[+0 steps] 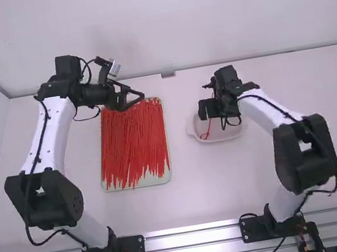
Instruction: Fasten the cable tie
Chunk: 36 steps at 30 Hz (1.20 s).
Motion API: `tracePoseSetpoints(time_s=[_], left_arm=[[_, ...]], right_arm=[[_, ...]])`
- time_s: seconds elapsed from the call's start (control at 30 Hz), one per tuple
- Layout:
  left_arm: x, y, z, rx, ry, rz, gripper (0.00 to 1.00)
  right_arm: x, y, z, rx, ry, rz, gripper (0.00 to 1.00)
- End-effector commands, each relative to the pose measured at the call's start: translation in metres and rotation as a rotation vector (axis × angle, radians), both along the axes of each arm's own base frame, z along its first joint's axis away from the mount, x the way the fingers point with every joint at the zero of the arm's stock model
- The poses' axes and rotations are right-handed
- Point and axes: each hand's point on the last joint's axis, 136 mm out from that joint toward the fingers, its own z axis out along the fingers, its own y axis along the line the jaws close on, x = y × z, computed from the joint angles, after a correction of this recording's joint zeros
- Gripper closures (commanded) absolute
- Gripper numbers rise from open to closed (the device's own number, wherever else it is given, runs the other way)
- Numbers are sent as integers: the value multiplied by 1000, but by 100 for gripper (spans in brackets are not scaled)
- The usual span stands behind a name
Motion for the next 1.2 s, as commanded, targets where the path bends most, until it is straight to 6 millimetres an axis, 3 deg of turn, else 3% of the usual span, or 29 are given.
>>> tracePoseSetpoints(time_s=[0.0, 0.2, 0.4, 0.57, 0.77, 1.03, 1.17], left_arm=[[-9, 1, 33, 39, -125, -40, 1], [-28, 11, 49, 126, -85, 3, 1], [-43, 11, 61, 133, -82, 7, 1], [-43, 10, 62, 134, -87, 7, 1], [-50, 4, 62, 161, -99, 33, 7], [-53, 18, 64, 204, -123, 166, 18], [-56, 26, 66, 219, -139, 241, 24]], right_arm=[[4, 0, 48, 21, -100, -10, 2], [-28, -7, 96, 34, -142, -9, 2], [-52, -12, 122, 42, -164, -14, 2], [-62, -16, 130, 40, -169, -16, 2], [-57, -45, 133, -28, -250, -55, 8], [-56, -107, 141, -193, -401, -148, 20], [-60, -121, 145, -210, -467, -177, 27]])
